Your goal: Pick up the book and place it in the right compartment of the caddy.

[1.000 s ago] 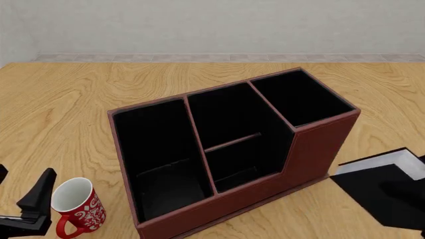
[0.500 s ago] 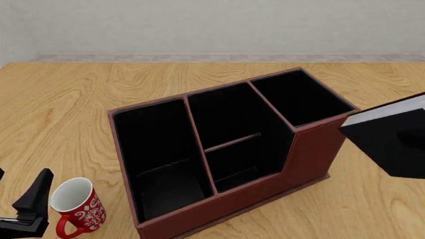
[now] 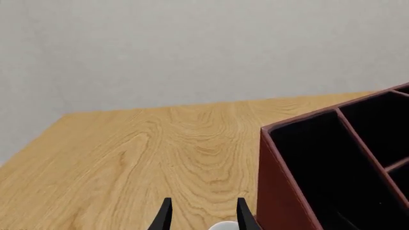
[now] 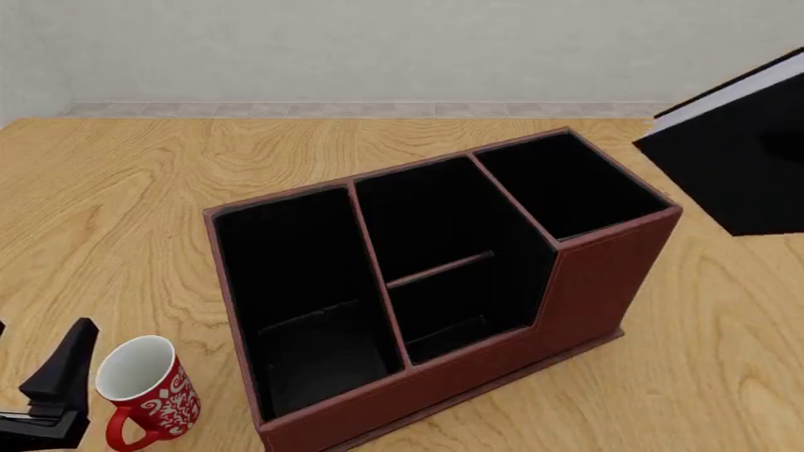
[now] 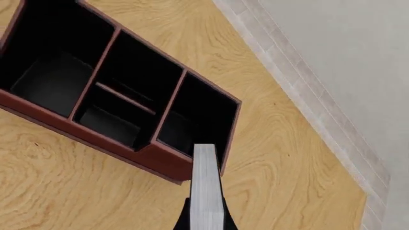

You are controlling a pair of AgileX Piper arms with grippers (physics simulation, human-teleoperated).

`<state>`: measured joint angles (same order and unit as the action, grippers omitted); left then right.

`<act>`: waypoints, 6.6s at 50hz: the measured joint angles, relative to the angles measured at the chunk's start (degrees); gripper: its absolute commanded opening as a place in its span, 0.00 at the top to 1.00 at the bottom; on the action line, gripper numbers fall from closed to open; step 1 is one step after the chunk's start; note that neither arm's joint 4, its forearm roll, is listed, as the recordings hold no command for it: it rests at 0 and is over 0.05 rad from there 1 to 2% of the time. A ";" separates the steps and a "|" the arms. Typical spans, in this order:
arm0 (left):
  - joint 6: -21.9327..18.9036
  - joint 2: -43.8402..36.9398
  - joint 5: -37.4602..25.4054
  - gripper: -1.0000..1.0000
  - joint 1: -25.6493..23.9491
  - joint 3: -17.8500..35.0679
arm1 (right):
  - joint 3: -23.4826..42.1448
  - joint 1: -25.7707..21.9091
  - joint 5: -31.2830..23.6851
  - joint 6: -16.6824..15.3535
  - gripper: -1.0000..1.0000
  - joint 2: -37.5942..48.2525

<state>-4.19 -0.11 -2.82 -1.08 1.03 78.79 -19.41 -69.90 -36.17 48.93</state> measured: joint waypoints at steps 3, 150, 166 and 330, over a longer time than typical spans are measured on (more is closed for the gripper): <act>0.02 0.01 -0.07 0.00 0.05 0.05 | 2.37 -0.65 0.00 0.76 1.00 1.39; -1.72 0.06 -1.47 0.00 1.17 -1.00 | 20.82 0.64 0.00 19.75 1.00 39.36; -2.00 0.06 -1.49 0.00 1.14 -1.00 | 20.72 -0.36 0.00 20.82 1.00 40.79; -3.33 0.09 -0.51 0.00 1.80 0.79 | 1.28 -4.79 6.09 21.56 0.00 9.13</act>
<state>-7.52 -0.02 -3.33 0.72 1.82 80.07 -24.21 -63.81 -14.61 58.06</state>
